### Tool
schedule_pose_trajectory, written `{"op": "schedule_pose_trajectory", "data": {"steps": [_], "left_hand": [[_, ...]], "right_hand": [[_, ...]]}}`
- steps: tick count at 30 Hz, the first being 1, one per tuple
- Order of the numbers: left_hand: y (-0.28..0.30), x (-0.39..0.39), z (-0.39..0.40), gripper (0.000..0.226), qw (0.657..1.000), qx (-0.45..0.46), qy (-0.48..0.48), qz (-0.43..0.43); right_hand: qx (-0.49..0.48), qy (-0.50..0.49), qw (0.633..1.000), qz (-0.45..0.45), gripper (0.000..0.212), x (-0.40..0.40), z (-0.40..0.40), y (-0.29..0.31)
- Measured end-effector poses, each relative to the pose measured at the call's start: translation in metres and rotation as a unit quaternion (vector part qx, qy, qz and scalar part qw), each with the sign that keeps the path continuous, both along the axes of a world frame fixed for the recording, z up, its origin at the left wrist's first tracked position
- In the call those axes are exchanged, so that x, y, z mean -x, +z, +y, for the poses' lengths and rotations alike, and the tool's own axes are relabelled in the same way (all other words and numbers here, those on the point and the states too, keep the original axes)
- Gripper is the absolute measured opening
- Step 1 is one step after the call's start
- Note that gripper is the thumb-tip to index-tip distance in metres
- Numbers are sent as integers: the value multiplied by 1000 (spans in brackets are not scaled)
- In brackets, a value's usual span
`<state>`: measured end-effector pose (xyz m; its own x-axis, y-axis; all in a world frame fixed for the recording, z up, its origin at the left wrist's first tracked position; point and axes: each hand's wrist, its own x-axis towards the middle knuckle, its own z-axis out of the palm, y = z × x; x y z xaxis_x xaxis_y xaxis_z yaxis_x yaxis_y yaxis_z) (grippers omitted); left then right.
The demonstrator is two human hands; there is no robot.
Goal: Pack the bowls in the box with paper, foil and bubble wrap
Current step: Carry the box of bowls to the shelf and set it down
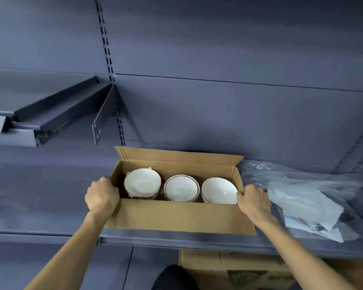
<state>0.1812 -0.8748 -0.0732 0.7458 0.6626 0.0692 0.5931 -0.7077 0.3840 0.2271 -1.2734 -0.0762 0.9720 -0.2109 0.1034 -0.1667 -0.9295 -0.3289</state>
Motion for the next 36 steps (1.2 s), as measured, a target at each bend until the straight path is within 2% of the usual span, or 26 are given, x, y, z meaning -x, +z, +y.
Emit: {"op": "schedule_pose_trajectory", "data": {"steps": [7,19,36], "left_hand": [[2,-2,-4,7,1000,22,0,-21],[-2,-7,-60,8,998,41,-25,-38],[-12,-13,-60,8,998,39,0,-52]], "right_hand": [[31,6,999,11,24,-6,-6,9],[24,-33,999,15,31,-7,-64,7],[-15,-54,998,-16,28,-7,-60,-3]]}}
